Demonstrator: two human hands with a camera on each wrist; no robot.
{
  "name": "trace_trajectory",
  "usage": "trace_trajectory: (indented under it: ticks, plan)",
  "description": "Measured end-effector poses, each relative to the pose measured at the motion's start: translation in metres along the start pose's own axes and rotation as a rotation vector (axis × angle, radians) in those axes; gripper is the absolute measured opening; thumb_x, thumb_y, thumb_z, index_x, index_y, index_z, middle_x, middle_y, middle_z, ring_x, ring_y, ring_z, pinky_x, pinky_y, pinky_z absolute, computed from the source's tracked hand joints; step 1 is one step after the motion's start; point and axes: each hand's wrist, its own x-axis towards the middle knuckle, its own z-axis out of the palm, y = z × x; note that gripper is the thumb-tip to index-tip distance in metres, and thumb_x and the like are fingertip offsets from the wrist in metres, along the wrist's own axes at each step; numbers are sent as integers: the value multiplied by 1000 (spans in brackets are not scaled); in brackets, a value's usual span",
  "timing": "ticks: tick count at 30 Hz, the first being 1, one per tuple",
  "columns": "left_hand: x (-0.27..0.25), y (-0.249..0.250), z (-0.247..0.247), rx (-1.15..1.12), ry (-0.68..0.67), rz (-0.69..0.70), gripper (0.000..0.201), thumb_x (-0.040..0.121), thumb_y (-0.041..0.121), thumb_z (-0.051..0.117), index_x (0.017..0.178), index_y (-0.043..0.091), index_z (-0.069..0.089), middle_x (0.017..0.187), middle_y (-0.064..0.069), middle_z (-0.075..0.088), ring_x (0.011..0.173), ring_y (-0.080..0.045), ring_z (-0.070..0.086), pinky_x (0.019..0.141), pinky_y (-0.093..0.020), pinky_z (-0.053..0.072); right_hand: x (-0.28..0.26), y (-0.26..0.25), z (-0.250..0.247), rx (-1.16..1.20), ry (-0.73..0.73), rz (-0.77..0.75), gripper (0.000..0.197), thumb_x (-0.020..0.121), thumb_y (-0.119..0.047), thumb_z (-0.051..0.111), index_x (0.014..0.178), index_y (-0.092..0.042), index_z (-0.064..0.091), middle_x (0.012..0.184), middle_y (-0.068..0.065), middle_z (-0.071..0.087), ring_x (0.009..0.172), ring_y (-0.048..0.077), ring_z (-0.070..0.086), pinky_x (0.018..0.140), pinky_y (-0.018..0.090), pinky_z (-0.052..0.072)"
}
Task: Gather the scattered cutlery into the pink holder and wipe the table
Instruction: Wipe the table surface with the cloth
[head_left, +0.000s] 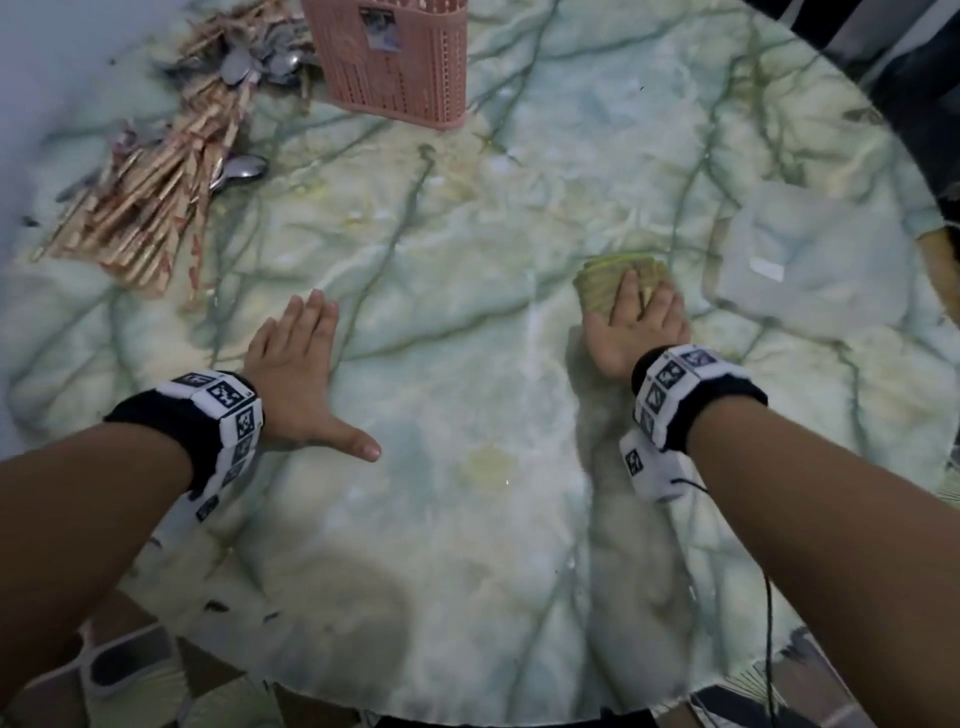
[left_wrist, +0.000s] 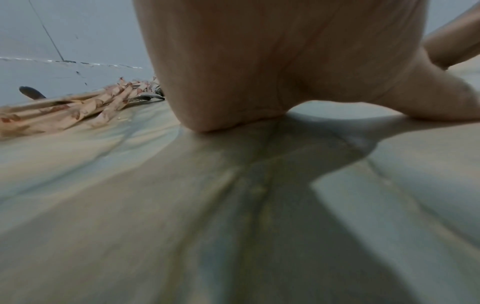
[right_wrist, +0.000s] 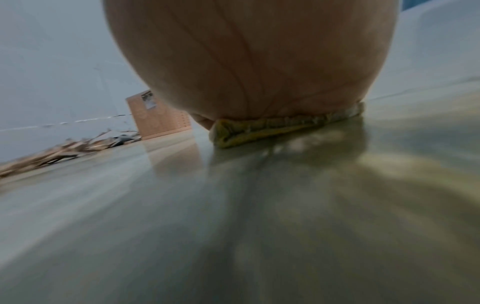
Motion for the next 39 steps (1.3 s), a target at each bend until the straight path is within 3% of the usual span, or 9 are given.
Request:
trace_trajectory:
  ticks: [6,9,14,18,20,24,28,34,39]
  plan:
    - [2,-1,1,-6,-2,4,180,19,110,46,153,18,-32,160,0,-39,147,-19,-36,124,-46,-11,50,-32,-13,49,85,20,72,101,-55,27,163,-26,3,169,15,-8,155,35,-7,123,53,-5]
    - [3,0,2,6,7,4,179,21,110,46,153,17,-31,161,-1,-38,148,-20,-35,124,-45,-12,54,-72,-14,-15,9,-183,74,101,-56,29,162,-27,2,168,16,-9,154,41,-6,123,59,0]
    - [3,-1,2,5,24,6,179,23,110,46,154,17,-30,162,-1,-35,149,-19,-32,123,-43,-12,-22,-164,36,-192,-133,-675,70,99,-60,27,161,-39,1,169,11,-14,155,34,-11,123,49,-5]
    - [0,0,1,-10,24,8,178,23,110,46,156,16,-27,162,-1,-35,149,-18,-31,123,-43,-11,-85,-127,57,-332,-139,-861,77,94,-63,36,160,-42,1,169,10,-12,156,29,-10,124,46,-2]
    - [-1,0,1,-17,30,6,178,22,110,47,156,18,-27,162,0,-35,149,-18,-32,124,-43,-11,-83,-83,49,-313,-149,-792,79,93,-63,36,160,-43,-2,169,9,-12,156,26,-13,124,45,-3]
    - [-1,4,-1,-16,9,-10,180,19,110,46,155,18,-29,161,1,-37,149,-18,-34,124,-43,-13,-40,-7,12,-187,-105,-418,77,95,-59,29,160,-41,-8,169,8,-17,155,27,-15,126,44,-5]
    - [-1,3,-3,-11,-8,-14,180,19,110,47,154,19,-30,161,1,-38,148,-18,-35,124,-44,-13,9,5,-10,-83,-41,-159,72,99,-59,26,161,-39,-3,169,8,-14,156,29,-10,125,45,-4]
    - [1,1,-3,5,-27,-4,179,22,109,49,152,19,-34,159,0,-41,146,-19,-38,123,-45,-14,58,-32,-16,33,58,-91,70,100,-59,27,162,-36,4,169,10,-11,155,32,-10,123,52,-7]
    - [3,0,-3,-11,-44,9,178,24,108,52,150,20,-38,154,2,-47,142,-17,-42,121,-43,-17,77,-96,-13,-24,4,-243,72,98,-65,23,161,-38,1,169,10,-16,155,34,-14,122,53,-9]
